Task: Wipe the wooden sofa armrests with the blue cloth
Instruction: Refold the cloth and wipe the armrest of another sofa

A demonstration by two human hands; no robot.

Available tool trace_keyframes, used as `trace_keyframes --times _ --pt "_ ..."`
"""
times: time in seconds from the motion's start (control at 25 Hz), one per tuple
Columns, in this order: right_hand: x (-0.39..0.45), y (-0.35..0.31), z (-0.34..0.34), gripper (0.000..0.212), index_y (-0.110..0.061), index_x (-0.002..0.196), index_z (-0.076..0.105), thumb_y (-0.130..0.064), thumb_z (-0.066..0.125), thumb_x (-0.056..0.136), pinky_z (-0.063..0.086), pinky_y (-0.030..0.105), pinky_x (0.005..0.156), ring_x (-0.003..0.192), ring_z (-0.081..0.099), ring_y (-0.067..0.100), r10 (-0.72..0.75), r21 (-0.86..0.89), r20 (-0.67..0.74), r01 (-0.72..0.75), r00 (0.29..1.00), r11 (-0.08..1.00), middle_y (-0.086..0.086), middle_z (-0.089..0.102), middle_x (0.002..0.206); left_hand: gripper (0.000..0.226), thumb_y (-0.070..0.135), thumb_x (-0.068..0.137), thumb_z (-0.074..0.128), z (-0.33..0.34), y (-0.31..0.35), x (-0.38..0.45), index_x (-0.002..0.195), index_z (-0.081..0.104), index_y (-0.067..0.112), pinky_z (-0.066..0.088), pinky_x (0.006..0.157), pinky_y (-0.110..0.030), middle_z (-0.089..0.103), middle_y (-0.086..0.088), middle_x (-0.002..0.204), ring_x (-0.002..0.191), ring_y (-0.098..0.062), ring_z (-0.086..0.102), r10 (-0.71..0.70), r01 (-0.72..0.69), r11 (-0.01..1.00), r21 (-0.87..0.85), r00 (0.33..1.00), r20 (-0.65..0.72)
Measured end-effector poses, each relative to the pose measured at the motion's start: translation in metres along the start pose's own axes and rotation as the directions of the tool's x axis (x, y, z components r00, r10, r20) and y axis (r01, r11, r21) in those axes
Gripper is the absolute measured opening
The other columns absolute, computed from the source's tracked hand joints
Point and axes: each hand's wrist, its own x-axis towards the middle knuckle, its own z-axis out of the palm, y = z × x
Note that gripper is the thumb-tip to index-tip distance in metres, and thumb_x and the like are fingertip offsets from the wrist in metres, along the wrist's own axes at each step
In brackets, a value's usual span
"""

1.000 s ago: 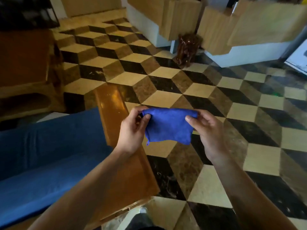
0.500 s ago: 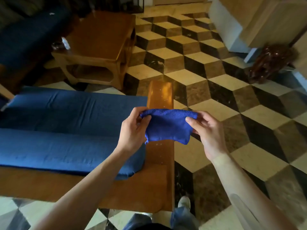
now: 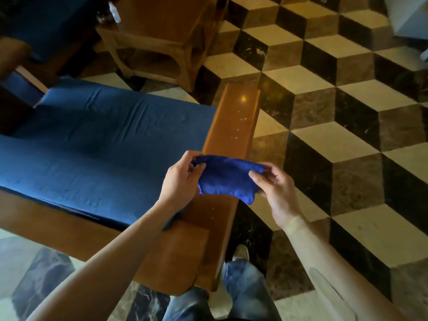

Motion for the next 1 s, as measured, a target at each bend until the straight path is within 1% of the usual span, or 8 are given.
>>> trace_keyframes --times 0.28,0.4,0.48,0.56,0.64,0.8,0.88,1.0 --pt "0.0 0.102 0.008 0.013 -0.014 0.1 0.066 -0.004 0.067 0.091 0.057 0.047 0.083 0.085 0.071 0.018 0.314 0.076 0.065 -0.318 0.947 0.945 0.003 0.076 0.089 0.016 0.021 0.098 0.052 0.028 -0.052 -0.02 0.112 0.057 0.026 0.04 0.068 -0.031 0.066 0.006 0.098 0.09 -0.023 0.061 -0.054 -0.018 0.892 0.451 0.988 0.146" --pt "0.001 0.139 0.022 0.009 -0.014 0.096 0.065 -0.006 0.065 0.092 0.059 0.038 0.071 0.079 0.071 0.015 0.444 0.052 0.036 -0.446 0.895 0.894 0.006 0.074 0.091 0.017 0.016 0.096 0.05 0.048 -0.068 -0.01 0.113 0.051 0.018 0.044 0.076 -0.036 0.065 0.0 0.093 0.097 -0.025 0.061 -0.195 -0.082 0.699 0.71 0.934 0.299" --pt "0.015 0.16 0.031 0.008 -0.019 0.094 0.066 -0.012 0.068 0.091 0.061 0.046 0.077 0.086 0.072 0.022 0.466 0.009 -0.028 -0.465 0.885 0.885 0.012 0.074 0.098 0.024 0.012 0.092 0.053 0.069 -0.075 0.011 0.116 0.05 0.015 0.042 0.088 -0.033 0.068 -0.002 0.097 0.098 -0.026 0.063 -0.266 -0.173 0.56 0.81 0.889 0.374" --pt "0.036 0.18 0.039 0.007 -0.026 0.091 0.066 -0.021 0.07 0.087 0.058 0.053 0.085 0.093 0.071 0.029 0.392 -0.122 -0.122 -0.406 0.912 0.906 0.009 0.073 0.098 0.035 0.008 0.089 0.056 0.087 -0.086 0.035 0.123 0.049 0.014 0.038 0.1 -0.035 0.068 -0.004 0.105 0.099 -0.027 0.065 -0.312 -0.207 0.479 0.853 0.868 0.386" --pt "0.048 0.194 0.045 0.011 -0.02 0.102 0.065 -0.021 0.065 0.091 0.055 0.043 0.083 0.097 0.067 0.029 0.285 -0.333 -0.173 -0.328 0.943 0.884 0.005 0.069 0.1 0.044 0.007 0.087 0.06 0.104 -0.1 0.049 0.129 0.048 0.015 0.034 0.108 -0.041 0.067 -0.004 0.112 0.101 -0.026 0.066 -0.361 -0.25 0.402 0.881 0.841 0.403" --pt "0.052 0.215 0.051 0.039 -0.014 0.131 0.052 -0.022 0.062 0.094 0.05 0.043 0.093 0.116 0.056 0.031 0.133 -0.603 -0.198 -0.227 0.971 0.765 0.01 0.057 0.128 0.042 0.012 0.089 0.062 0.118 -0.119 0.071 0.129 0.052 0.016 0.036 0.109 -0.044 0.066 -0.004 0.114 0.106 -0.025 0.063 -0.479 -0.404 0.271 0.874 0.731 0.486" --pt "0.042 0.225 0.059 0.054 -0.016 0.142 0.044 -0.025 0.064 0.093 0.042 0.046 0.102 0.127 0.046 0.035 -0.028 -0.754 -0.173 -0.115 0.984 0.647 0.012 0.045 0.141 0.044 0.016 0.09 0.064 0.124 -0.126 0.075 0.132 0.051 0.015 0.038 0.108 -0.046 0.06 -0.008 0.126 0.115 -0.028 0.059 -0.48 -0.358 0.27 0.894 0.755 0.447" --pt "0.036 0.238 0.058 0.066 -0.02 0.151 0.03 -0.028 0.062 0.095 0.034 0.047 0.111 0.137 0.036 0.033 -0.234 -0.83 -0.077 0.068 0.969 0.554 0.011 0.035 0.152 0.045 0.032 0.089 0.066 0.134 -0.136 0.047 0.129 0.05 0.019 0.044 0.097 -0.043 0.048 -0.011 0.13 0.116 -0.03 0.053 -0.088 -0.415 0.412 0.811 0.868 0.489"
